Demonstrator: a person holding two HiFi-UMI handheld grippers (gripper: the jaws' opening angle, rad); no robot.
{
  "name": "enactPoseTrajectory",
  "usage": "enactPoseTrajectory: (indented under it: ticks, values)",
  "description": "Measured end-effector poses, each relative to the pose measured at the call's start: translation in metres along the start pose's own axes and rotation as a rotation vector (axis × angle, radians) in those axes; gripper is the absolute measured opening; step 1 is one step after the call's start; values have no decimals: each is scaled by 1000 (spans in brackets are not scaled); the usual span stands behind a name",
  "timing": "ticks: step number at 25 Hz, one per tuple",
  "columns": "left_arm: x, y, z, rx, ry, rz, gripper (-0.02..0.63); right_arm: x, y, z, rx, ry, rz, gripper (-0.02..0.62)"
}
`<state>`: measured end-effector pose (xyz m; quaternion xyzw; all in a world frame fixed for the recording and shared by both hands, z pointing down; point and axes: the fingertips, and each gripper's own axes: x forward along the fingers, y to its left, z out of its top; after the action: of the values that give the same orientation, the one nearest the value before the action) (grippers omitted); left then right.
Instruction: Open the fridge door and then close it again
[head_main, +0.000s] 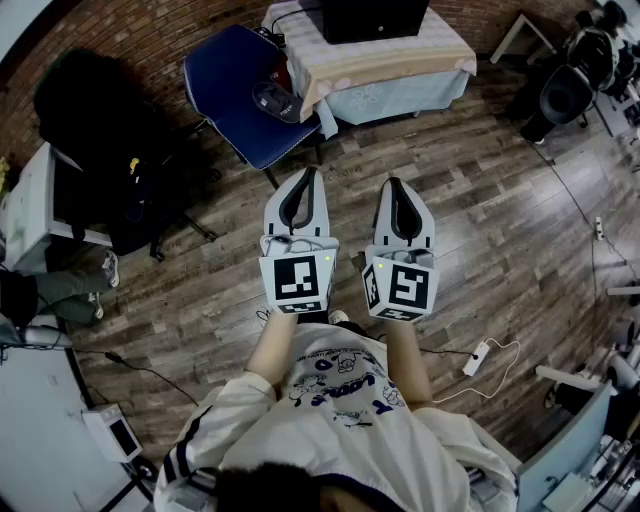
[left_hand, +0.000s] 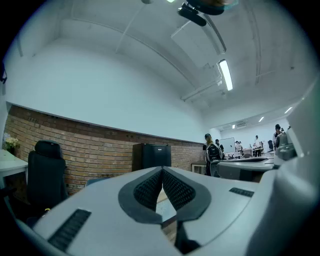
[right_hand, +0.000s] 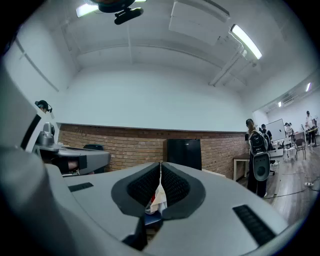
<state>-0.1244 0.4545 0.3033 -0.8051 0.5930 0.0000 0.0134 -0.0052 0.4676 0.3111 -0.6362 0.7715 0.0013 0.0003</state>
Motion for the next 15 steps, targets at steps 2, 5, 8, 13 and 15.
enactPoseTrajectory:
  ticks: [2, 5, 8, 13, 15]
  values:
    - [1, 1, 0, 0, 0, -1, 17, 2, 0, 0, -1, 1, 0, 32]
    - [5, 3, -1, -1, 2, -1, 17, 7, 2, -1, -5, 5, 4, 32]
    - [11, 7, -3, -7, 5, 0, 17, 15, 2, -4, -10, 13, 8, 32]
    - [27, 18, -4, -6, 13, 2, 17, 36, 4, -4, 3, 12, 17, 34]
    - [34, 25, -6, -6, 17, 3, 17, 45, 6, -5, 3, 12, 19, 34]
